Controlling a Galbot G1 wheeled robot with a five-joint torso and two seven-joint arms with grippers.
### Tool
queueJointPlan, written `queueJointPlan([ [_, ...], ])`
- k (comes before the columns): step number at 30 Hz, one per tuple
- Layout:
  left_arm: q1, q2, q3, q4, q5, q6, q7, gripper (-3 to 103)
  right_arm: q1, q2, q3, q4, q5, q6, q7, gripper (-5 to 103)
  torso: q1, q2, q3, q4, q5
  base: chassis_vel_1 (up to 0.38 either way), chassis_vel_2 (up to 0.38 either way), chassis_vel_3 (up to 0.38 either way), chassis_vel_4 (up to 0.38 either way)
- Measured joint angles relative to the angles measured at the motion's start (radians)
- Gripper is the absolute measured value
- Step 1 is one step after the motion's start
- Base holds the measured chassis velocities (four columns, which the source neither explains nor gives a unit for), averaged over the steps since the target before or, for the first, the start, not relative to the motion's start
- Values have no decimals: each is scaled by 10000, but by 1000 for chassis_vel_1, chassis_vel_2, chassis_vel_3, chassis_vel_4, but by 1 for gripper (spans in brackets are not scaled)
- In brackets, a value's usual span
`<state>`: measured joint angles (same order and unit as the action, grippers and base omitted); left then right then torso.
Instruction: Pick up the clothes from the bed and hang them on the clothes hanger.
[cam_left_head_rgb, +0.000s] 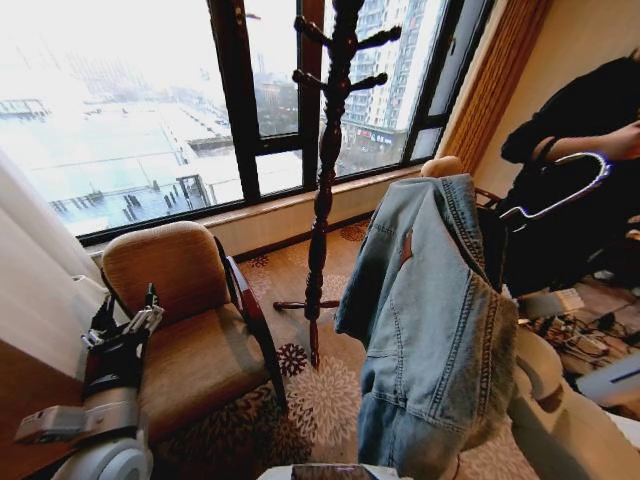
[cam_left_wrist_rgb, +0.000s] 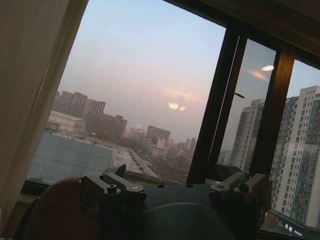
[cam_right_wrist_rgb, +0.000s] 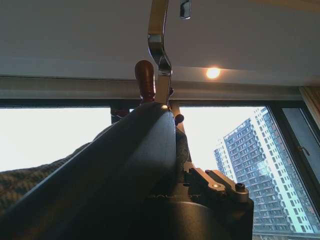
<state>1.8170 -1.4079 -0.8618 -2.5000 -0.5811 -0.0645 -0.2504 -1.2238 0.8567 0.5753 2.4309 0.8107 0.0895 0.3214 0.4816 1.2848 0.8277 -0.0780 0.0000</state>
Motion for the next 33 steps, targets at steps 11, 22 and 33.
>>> queueJointPlan([
  [11, 105, -14, -25, 0, -15, -34, 8, 100, -179, -24, 186, 163, 6, 7, -34, 23, 0, 0, -1, 0, 0, -87, 90, 87, -88],
  [22, 326, -107, -50, 0, 76, -90, 12, 100, -404, 41, 292, 297, -21, 92, -35, 23, 0, 0, 0, -1, 0, -94, 93, 97, -98],
  [33, 394, -191, -16, 0, 174, -152, 18, 100, -526, -45, 604, 266, -111, 87, 279, 23, 2, 0, 0, 0, -1, -31, 42, 35, -45],
])
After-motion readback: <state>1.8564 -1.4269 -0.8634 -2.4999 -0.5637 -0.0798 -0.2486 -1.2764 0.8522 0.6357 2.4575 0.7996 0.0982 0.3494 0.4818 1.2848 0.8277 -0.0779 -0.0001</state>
